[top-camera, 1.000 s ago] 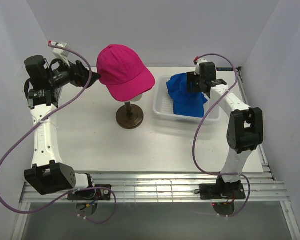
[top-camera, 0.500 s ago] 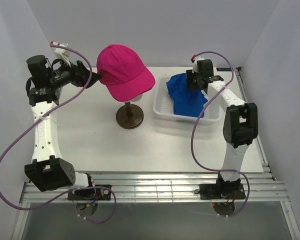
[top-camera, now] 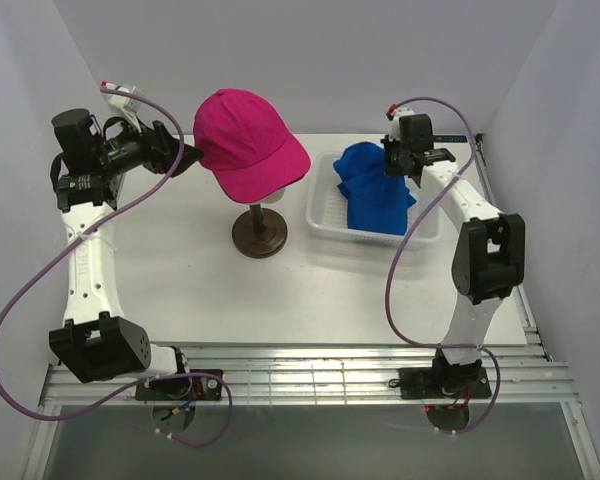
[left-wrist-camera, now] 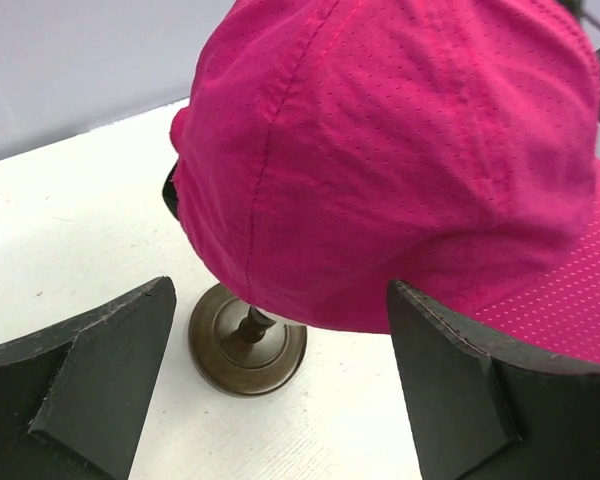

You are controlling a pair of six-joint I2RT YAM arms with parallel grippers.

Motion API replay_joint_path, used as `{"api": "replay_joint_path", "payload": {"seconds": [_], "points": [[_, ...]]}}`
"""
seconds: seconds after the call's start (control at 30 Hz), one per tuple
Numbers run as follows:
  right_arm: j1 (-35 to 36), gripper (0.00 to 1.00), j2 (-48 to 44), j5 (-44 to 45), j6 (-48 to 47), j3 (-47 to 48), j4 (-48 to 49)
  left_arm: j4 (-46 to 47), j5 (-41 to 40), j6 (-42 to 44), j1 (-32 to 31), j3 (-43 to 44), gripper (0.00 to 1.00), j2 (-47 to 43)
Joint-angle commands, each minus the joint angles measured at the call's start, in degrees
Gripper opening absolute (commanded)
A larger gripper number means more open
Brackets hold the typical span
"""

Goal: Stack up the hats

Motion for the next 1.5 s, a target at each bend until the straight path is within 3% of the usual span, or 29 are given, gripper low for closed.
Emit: {"api": "replay_joint_path", "payload": {"seconds": [0.0, 0.27, 0.43, 0.57, 0.7, 0.87, 1.23, 1.4, 1.47], "points": [[-0.4, 0.08, -11.8, 0.3, -2.5, 0.2, 2.9, -1.3, 3.6, -1.2, 0.4, 3.5, 0.96, -0.8], [-0.4, 0.08, -26.8, -2.6, -3.9, -1.6, 5.3, -2.6, 6.9, -2.5, 0.4, 5.3, 0.81, -2.0], [-0.2, 0.08, -30.8, -7.4, -2.7, 4.9, 4.2, -4.4, 8.9, -0.7, 0.4, 7.5, 0.61, -2.7], [1.0, 0.08, -31.9, -10.0, -0.9, 12.6, 4.9, -4.7, 9.2, -0.2, 0.3, 8.3, 0.51, -2.9], [3.4, 0.08, -28.9, -13.3, 3.7, 24.1, 3.9, -4.3, 8.8, 0.3, 0.2, 7.9, 0.51, -2.8], [13.4, 0.08, -24.5, -11.7, 4.8, 32.9, 5.9, -3.5, 7.7, 0.5, 0.2, 6.7, 0.54, -3.2], [32.7, 0.08, -15.6, 1.9, 4.2, 35.6, 15.6, -1.7, 6.9, -0.4, 0.2, 7.4, 0.55, -3.0], [36.4, 0.08, -10.8, 6.7, 2.1, 38.8, 15.2, -1.7, 6.2, -0.1, 0.2, 7.3, 0.57, -3.3], [37.5, 0.08, -10.0, 7.7, 1.5, 37.8, 15.8, -1.6, 6.6, 0.2, 0.3, 7.3, 0.62, -3.3]]}}
